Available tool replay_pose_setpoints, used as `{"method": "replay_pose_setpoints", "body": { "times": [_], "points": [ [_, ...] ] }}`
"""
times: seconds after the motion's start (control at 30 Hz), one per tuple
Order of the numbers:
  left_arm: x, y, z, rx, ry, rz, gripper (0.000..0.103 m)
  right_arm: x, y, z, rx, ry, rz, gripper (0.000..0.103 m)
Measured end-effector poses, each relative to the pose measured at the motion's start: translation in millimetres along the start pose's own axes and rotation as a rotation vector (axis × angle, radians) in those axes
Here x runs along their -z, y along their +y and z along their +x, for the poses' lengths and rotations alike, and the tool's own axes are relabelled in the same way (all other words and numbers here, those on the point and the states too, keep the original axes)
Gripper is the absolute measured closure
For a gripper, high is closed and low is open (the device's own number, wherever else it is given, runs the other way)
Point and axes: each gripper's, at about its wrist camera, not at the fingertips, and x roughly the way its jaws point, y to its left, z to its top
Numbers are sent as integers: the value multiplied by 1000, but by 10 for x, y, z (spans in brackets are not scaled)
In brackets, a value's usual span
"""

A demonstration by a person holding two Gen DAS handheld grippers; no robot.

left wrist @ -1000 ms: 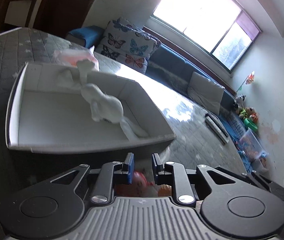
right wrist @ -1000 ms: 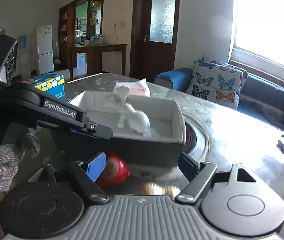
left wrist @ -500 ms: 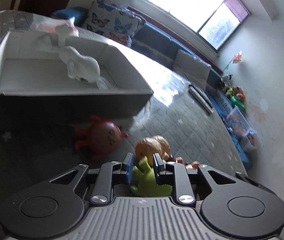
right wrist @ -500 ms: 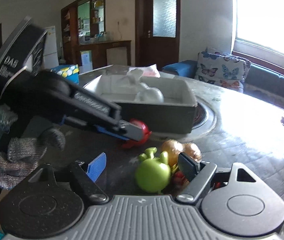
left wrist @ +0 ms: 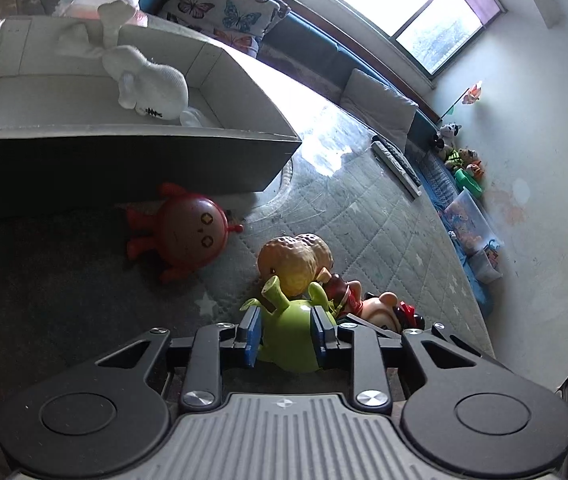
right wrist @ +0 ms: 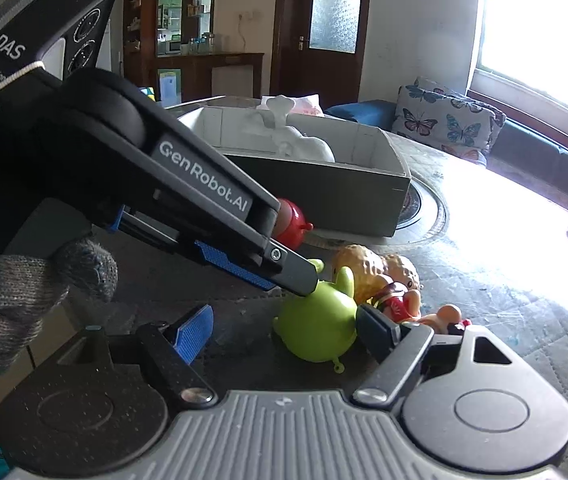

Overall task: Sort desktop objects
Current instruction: 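Close the left gripper on the green alien toy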

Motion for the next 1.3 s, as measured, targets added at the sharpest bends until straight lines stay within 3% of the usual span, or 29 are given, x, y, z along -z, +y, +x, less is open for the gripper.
{"method": "replay_pose_setpoints", "body": {
  "times": [0.73,1.03,1.17,1.3],
  "points": [
    [-63,281,78,89,49,-163,66,-106,73,254,48,32,-102,28],
    [-29,339,-26,92,56,-183,66,-143,105,180,-18,59,-53,28],
    [-13,360,-25,101,57,-200,66,-127,126,189,-8,53,-63,28],
    [-29,386,-14,108,56,-215,65,-130,59,173,-9,50,-39,35]
  ]
}}
